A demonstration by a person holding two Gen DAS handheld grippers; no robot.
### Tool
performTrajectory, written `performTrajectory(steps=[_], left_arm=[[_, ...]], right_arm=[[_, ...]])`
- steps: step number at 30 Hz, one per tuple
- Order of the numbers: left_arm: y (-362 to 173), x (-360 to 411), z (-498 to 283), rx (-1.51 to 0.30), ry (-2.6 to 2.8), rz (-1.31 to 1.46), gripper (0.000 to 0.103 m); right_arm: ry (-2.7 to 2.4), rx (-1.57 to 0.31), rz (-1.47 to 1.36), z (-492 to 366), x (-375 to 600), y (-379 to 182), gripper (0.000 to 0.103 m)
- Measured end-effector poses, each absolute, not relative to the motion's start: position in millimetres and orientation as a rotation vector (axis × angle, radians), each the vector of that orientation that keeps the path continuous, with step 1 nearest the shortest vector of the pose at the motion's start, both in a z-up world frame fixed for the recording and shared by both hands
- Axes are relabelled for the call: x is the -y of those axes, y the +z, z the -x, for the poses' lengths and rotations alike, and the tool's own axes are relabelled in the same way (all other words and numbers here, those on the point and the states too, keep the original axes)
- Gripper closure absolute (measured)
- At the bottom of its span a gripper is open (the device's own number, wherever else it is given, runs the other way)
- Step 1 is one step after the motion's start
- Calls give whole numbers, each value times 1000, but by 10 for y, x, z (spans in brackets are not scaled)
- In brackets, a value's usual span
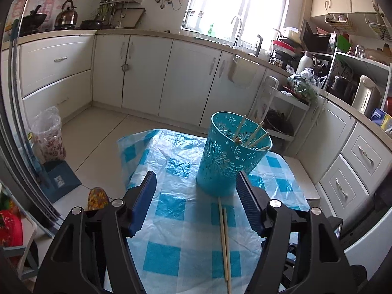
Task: Organize utensils
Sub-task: 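Carry the right gripper's stick over the basket and open to drop it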
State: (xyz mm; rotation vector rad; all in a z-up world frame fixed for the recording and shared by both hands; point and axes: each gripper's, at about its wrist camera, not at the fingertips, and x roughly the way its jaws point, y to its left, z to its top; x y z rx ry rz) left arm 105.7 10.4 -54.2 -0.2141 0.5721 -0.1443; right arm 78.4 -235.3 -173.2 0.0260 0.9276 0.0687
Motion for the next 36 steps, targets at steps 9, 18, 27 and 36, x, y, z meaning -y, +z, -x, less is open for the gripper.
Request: performTrajectory(steps=[9, 18, 27, 36], left_arm=[[-459, -135, -903, -598, -149, 189, 28], [-452, -172, -821, -618, -155, 179, 24], [-530, -229, -810, -645, -156, 203, 22], [-610, -287, -832, -652, -145, 233, 20]], right_arm=[[69, -926, -101, -680, 2406, -1726, 97], [157, -840, -276, -578, 2428, -1352, 97], [263, -645, -402, -863, 2398, -579, 97], [310, -447, -398, -1658, 2153, 47, 97]])
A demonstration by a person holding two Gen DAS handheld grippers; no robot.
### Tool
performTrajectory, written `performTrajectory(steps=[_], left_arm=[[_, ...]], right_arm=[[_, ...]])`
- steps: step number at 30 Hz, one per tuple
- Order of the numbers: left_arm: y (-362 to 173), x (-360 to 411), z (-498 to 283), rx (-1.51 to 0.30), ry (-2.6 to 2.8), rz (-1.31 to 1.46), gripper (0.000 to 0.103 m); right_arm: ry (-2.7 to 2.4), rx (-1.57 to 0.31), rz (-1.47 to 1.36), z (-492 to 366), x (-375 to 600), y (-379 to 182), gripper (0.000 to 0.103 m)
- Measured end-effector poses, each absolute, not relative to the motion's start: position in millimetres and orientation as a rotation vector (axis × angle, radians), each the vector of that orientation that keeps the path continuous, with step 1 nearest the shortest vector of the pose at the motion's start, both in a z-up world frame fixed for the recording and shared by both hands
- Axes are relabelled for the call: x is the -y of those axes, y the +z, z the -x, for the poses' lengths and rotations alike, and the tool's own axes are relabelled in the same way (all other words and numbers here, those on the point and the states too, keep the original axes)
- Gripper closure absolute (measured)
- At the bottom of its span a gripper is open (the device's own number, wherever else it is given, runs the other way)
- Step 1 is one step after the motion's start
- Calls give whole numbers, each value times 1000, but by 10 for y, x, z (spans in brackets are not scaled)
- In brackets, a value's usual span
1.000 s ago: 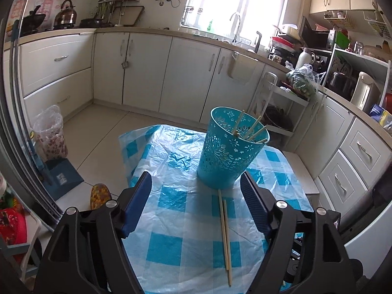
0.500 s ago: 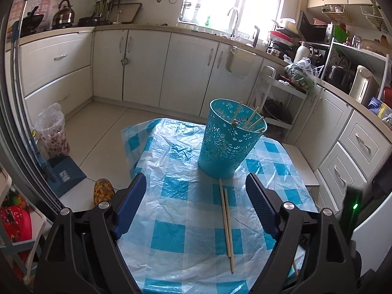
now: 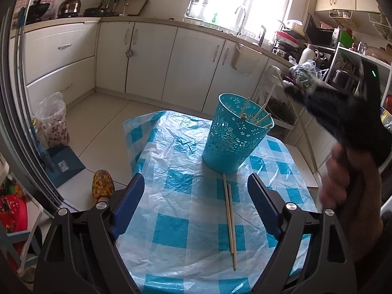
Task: Organize utensils
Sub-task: 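Carry the right gripper's stick over the basket and open to drop it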
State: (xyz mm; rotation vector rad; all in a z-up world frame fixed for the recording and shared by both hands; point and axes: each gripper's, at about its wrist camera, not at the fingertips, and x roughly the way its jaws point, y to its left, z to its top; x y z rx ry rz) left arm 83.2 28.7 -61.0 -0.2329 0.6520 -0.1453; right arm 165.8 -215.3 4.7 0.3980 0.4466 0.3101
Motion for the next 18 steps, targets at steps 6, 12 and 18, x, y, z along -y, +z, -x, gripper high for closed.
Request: performTrajectory(steps=[6, 12, 18], left_arm=[[-724, -365, -917, -679, -140, 256, 20], [-844, -424, -1034, -706, -133, 280, 20], [-933, -432, -1107, -727, -138, 300, 20]], right_arm=[[257, -337, -390, -2175, 2029, 231, 97], [194, -335, -397, -2521, 1997, 84, 97], [184, -379, -365, -2595, 1945, -92, 97]])
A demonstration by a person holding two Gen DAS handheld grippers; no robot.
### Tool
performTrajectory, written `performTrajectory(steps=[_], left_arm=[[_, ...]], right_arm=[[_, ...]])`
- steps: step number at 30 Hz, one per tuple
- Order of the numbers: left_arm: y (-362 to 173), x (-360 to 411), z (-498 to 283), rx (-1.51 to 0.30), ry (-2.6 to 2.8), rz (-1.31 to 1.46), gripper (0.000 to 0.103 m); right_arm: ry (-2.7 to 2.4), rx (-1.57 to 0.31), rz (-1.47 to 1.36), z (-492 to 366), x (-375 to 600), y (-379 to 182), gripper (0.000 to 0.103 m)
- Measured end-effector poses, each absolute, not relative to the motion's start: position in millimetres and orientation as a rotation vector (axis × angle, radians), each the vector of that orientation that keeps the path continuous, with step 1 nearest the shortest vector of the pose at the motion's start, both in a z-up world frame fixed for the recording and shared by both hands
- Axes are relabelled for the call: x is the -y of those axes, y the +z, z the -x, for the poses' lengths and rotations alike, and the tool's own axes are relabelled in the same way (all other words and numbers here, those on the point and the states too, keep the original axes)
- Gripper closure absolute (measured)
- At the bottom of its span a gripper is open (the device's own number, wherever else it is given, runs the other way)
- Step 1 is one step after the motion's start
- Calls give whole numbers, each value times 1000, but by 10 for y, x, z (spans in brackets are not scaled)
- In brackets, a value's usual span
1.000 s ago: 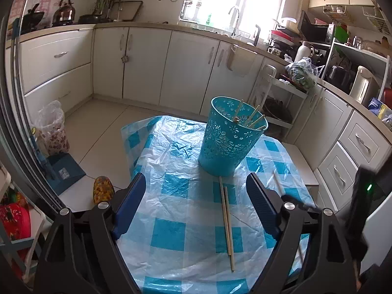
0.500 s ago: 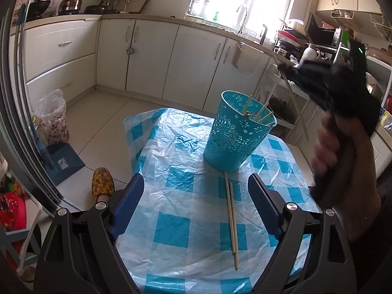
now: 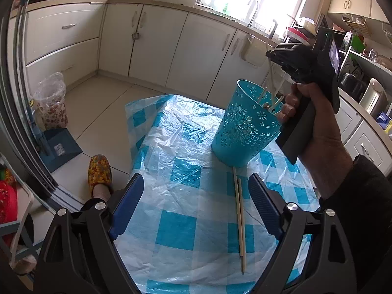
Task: Organize utensils
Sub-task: 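Carry the right gripper's stick over the basket and open to drop it, then lower the right gripper to the last two sticks and close on one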
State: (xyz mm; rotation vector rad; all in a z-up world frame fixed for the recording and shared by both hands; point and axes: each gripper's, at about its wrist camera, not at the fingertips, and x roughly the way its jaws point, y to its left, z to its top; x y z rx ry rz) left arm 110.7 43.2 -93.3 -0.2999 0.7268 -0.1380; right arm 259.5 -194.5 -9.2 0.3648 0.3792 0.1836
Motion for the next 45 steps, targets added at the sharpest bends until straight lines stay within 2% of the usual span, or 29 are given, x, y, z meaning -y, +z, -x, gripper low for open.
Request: performTrajectory(steps=[11, 17, 21, 26, 29, 32, 39, 45], left_arm=[[-833, -450, -1031, -706, -136, 310, 20], [-681, -453, -889, -672, -130, 300, 18], [-586, -447, -774, -659, -128, 294, 16], [-529, -408, -603, -654, -132, 279, 15], [-528, -389, -525, -664, -138, 272, 14], [-517, -354, -436, -669, -146, 260, 14], [-543, -409, -262, -685, -142, 242, 13], [-591, -521, -277, -699, -124, 253, 13]], right_arm=[[226, -412, -287, -2413, 1884, -45, 96], [252, -374, -314, -1930, 2078, 169, 96], [243, -392, -328, -1459, 2210, 128, 86], [210, -580, -308, -958, 2233, -431, 83], [204, -754, -311, -897, 2157, -939, 83], [207, -851, -309, -945, 2026, -1288, 84], [183, -922, -295, -1156, 1729, -1665, 85], [155, -933, -272, -1247, 1610, -1747, 85]])
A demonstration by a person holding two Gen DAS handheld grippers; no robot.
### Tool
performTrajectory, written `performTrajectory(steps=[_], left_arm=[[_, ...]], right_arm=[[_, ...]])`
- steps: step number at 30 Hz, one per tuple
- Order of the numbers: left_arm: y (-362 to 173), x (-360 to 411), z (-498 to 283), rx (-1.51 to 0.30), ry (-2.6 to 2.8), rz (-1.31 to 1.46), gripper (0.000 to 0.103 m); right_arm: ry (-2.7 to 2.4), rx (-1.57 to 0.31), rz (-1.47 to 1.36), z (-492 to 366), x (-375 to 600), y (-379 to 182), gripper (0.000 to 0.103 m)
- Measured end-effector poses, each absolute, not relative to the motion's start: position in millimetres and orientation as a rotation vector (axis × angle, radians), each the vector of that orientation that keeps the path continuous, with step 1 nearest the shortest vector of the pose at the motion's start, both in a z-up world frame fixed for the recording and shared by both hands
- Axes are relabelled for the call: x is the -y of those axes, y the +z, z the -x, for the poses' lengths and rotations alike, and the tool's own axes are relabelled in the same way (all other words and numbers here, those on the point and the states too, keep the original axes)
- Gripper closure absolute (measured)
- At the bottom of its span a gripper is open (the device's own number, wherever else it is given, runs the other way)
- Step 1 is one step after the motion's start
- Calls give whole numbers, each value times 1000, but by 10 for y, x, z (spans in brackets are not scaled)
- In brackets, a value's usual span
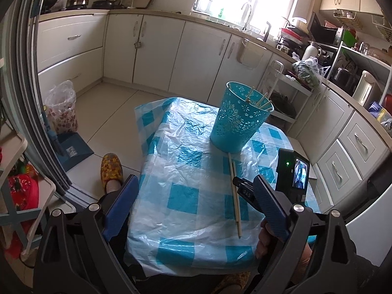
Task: Organize utensils
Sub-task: 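Lower the right gripper to the last two sticks and close on one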
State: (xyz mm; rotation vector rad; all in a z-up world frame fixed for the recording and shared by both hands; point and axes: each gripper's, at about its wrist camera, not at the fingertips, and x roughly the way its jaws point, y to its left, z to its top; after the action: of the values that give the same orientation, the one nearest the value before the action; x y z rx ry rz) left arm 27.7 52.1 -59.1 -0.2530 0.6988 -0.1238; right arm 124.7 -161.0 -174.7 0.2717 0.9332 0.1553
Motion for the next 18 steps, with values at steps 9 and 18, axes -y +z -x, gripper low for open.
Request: performTrajectory(steps=[9, 18], left_arm=[[-672, -414, -393, -722, -133, 238, 13], [-703, -217, -515, -738, -151, 208, 13]], right_arm=[[161, -930, -305, -1231, 1745, -1804, 85], [152, -926, -246, -1253, 1780, -1774, 87]])
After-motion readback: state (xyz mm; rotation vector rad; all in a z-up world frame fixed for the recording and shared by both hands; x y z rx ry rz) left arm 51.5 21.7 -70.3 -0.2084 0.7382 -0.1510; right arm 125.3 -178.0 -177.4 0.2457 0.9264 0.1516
